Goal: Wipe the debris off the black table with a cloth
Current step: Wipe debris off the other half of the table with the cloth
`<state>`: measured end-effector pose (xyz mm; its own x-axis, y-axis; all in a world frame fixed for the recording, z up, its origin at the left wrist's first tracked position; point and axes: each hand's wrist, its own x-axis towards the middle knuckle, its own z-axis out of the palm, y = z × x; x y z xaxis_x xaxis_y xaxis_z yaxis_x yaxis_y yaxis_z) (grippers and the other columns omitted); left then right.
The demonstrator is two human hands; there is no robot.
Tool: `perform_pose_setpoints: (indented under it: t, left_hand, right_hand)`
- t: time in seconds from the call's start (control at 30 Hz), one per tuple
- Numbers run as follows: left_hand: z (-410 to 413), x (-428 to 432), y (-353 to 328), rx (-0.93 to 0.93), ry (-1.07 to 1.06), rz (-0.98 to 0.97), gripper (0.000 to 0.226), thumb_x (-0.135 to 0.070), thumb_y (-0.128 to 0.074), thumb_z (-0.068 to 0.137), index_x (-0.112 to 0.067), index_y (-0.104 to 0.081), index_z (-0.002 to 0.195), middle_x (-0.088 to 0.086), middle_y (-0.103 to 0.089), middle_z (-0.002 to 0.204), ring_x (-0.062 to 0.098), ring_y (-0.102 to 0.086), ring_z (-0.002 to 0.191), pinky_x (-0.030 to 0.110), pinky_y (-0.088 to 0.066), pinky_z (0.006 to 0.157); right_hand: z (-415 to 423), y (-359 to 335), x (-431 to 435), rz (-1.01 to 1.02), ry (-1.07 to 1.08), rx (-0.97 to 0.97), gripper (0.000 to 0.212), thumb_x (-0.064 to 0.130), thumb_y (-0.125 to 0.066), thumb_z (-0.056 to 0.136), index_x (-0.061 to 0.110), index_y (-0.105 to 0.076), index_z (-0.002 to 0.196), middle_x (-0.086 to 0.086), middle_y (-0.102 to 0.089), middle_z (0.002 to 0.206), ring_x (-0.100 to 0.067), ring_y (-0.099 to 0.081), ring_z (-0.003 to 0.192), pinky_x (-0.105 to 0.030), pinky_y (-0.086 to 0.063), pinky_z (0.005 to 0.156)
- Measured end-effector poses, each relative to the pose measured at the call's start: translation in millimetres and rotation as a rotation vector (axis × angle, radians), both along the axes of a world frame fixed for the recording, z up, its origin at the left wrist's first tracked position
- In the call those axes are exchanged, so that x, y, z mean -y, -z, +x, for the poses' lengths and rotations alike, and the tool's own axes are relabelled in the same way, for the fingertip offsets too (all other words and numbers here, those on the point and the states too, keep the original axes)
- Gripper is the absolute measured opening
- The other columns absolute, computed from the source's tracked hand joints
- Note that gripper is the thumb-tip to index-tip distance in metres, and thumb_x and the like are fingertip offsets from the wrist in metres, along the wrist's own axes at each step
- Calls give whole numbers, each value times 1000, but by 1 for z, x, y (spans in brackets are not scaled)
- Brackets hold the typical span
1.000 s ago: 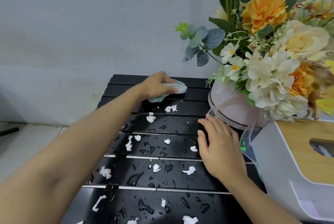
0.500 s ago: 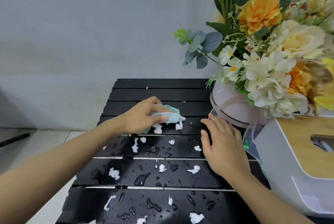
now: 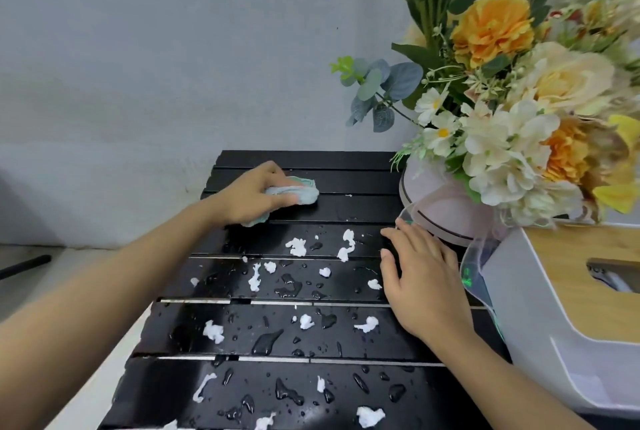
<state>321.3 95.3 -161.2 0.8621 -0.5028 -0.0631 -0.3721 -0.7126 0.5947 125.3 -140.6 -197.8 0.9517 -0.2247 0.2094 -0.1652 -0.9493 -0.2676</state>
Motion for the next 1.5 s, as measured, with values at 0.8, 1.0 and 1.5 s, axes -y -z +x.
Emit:
perform_pose_setpoints:
  t: [0.8, 1.0, 1.5]
  left_hand:
    - [22, 30, 16, 279, -472, 229, 47, -67, -45, 86, -42, -58, 123, 0, -47, 131, 34, -40, 121, 48, -26, 102]
    - [-15, 59, 16, 316, -131, 49, 35, -69, -58, 78, -48, -69, 104, -12, -56, 112, 17, -51, 108, 38, -31, 95]
    - [-26, 79, 7, 52, -273, -226, 32, -60, -69, 75, -45, -70, 104, -13, -55, 112, 10, -48, 105, 35, -31, 105]
  right_hand:
    - [0, 0, -1, 10, 3, 35, 36, 35, -35, 94, 28, -56, 122, 7, -52, 139, -15, -44, 131, -39, -32, 106]
    - [0, -1, -1, 1, 3, 13, 34, 34, -37, 97, 28, -54, 126, 7, -49, 143, -14, -40, 135, -37, -30, 108]
    - [1, -4, -1, 17, 1, -28, 33, 33, -36, 99, 29, -51, 128, 7, -44, 147, -13, -35, 137, -36, -25, 110]
